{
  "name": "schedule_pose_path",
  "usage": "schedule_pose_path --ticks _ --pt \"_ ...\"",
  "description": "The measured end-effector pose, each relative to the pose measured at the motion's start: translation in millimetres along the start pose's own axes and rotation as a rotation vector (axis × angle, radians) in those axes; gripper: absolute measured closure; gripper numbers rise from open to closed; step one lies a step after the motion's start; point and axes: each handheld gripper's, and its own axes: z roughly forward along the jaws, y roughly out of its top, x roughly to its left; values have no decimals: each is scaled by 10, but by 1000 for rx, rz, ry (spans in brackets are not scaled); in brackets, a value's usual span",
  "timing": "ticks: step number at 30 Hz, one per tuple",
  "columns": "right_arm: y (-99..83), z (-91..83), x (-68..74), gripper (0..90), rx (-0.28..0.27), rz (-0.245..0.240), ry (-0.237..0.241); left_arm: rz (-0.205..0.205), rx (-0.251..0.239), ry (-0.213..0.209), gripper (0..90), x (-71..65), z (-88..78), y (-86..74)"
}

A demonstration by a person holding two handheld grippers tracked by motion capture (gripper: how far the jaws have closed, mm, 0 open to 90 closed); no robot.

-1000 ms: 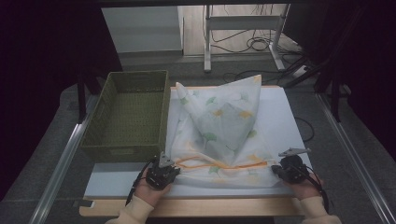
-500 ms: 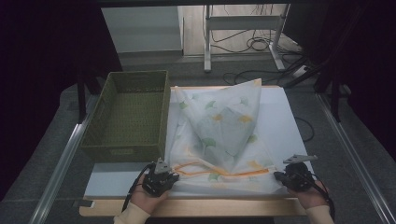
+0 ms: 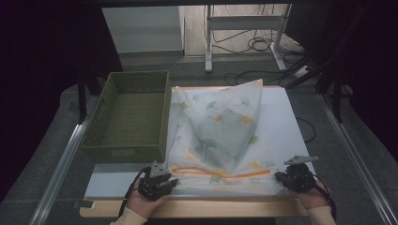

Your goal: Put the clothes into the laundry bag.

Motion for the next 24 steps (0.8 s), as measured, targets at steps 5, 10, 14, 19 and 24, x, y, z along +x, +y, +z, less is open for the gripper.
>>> schedule_pose_path --ticks 5,10,14,19,24 --pt "3 -7 -5 759 -10 -3 -11 -19 -8 12 491 11 -65 -28" --pt "27 -29 0 651 -33 -3 -21 -42 -28 26 385 68 -140 -27" --pt "64 -54 22 588 -68 -12 -11 -45 -37 23 356 131 -167 13" --pt "182 -105 109 525 -119 -39 26 -44 -48 9 348 213 -145 103" --pt "301 -98 233 486 -144 -69 73 -52 -46 -11 347 325 -144 118"
